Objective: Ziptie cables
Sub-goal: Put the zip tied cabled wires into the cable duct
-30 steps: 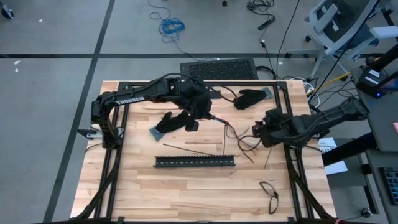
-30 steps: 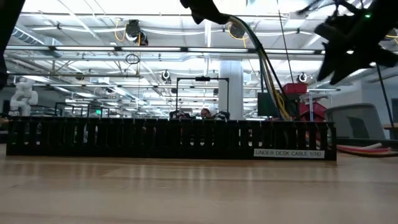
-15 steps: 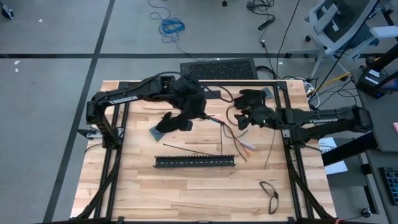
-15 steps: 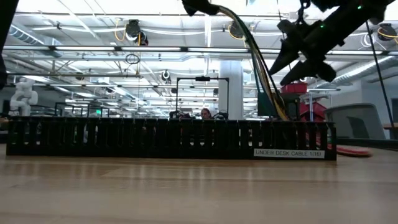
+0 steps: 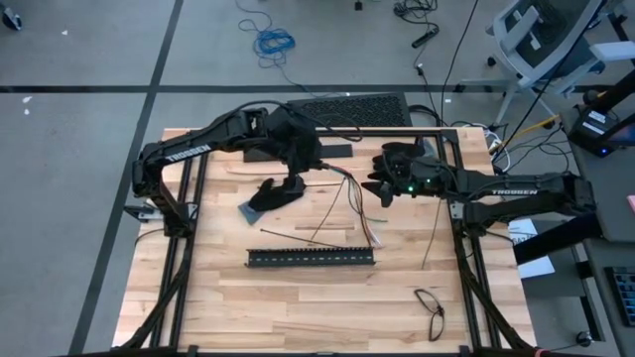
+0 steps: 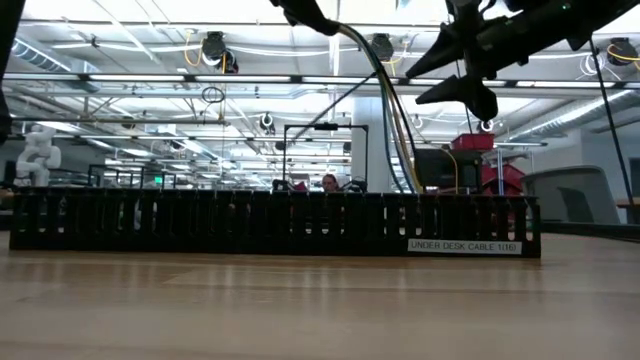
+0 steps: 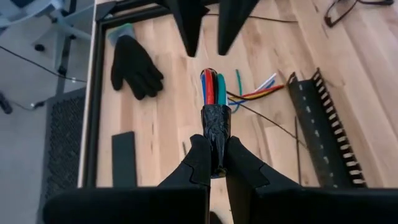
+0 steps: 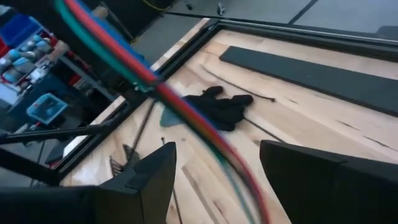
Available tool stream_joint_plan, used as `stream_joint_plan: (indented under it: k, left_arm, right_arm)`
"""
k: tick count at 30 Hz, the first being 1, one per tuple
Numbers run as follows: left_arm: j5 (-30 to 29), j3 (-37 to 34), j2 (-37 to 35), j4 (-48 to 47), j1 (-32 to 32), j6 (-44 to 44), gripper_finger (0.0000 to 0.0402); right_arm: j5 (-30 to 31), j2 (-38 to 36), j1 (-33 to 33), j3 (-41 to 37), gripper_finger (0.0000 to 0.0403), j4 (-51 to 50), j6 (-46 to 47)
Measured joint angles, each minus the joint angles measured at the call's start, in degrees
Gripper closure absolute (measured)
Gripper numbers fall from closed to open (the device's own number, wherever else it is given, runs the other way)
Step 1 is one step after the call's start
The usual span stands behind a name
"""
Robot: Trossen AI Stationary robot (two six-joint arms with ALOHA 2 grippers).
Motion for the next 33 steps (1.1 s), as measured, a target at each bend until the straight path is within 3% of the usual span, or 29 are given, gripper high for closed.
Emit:
stream_joint_plan:
  k: [14,21,28,33]
  left_arm:
    - [-2.30,0.00,0.00,3.98,0.06,0.50,0.0379]
    - [-2.27,0.06,-0.87,3.37,-0.05,0.33,0.0379]
    - [-2.19,0.09,-1.03,2.92,-0.05,0.35,0.0379]
    - [-2.17,0.09,-1.03,2.89,-0.05,0.79,0.0379]
  right_arm:
    - [-0.10,11.56,1.71,0.00,0.0174,8.22,-4.51]
    - [0.68,10.87,0.28,0.00,0.0174,6.95,-10.17]
    - [6.35,10.63,-0.31,1.46,0.0174,5.13,-20.27]
    - [6.03,10.61,-0.29,4.51,0.0174,2.94,-21.01]
